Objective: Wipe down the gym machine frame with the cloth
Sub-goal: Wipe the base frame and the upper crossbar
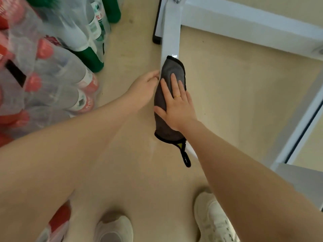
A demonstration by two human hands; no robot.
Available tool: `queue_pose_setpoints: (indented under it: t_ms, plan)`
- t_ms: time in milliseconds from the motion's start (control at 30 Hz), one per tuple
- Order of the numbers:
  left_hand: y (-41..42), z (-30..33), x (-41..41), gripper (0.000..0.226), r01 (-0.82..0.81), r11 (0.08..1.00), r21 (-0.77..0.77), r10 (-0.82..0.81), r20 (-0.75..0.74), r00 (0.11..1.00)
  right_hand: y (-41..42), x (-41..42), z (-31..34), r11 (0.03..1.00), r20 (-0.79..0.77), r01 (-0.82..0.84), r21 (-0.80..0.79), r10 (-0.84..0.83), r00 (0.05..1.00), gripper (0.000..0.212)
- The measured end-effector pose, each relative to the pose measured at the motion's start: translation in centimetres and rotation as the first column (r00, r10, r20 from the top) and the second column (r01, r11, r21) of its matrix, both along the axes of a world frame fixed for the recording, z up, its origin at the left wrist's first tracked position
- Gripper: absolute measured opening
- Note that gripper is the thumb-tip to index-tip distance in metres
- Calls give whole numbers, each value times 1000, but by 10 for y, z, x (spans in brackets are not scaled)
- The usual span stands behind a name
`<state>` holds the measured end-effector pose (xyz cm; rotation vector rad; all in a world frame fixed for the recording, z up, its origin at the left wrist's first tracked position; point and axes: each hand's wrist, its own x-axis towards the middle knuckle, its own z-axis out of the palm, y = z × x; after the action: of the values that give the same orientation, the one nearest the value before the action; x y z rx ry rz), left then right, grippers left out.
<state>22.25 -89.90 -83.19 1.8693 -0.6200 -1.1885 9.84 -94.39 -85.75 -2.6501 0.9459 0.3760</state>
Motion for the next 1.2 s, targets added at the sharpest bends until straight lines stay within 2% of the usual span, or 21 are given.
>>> queue_pose_setpoints:
  t_ms: [167,267,433,567,667,800,933,1000,1067,1200]
  plan:
    - [-5,-6,6,37,-134,991,-4,131,-173,976,-37,35,-12,991,199,117,71,-130,971,69]
    - [-8,-7,4,35,-106,994,18,108,-133,985,-16,18,-14,964,279,179,195,-229,933,69]
    - [-16,-7,9,33,-116,993,4,116,-29,993,-10,12,-15,951,269,198,235,-260,927,69]
    - [-23,-8,14,34,-154,988,19,155,-158,975,-40,44,-18,931,329,259,259,-337,882,69]
    - [-27,-10,20,35,-202,978,43,207,-185,961,-70,70,-19,893,343,306,330,-416,842,72]
    - [-40,-13,26,34,-169,984,61,174,-99,980,-90,78,-16,888,364,273,369,-408,837,71]
    - [-64,-11,29,29,-183,979,87,182,17,983,-62,47,-17,894,429,161,418,-350,832,61]
    - [-78,-12,35,31,-207,973,103,203,50,978,-57,41,-18,893,432,156,422,-350,831,56]
    - [-90,-13,44,28,-210,970,125,207,36,978,-69,53,-19,896,438,189,402,-369,820,54]
    - [-107,-8,63,21,-136,968,210,165,-132,977,-114,87,-20,898,437,190,396,-366,822,61]
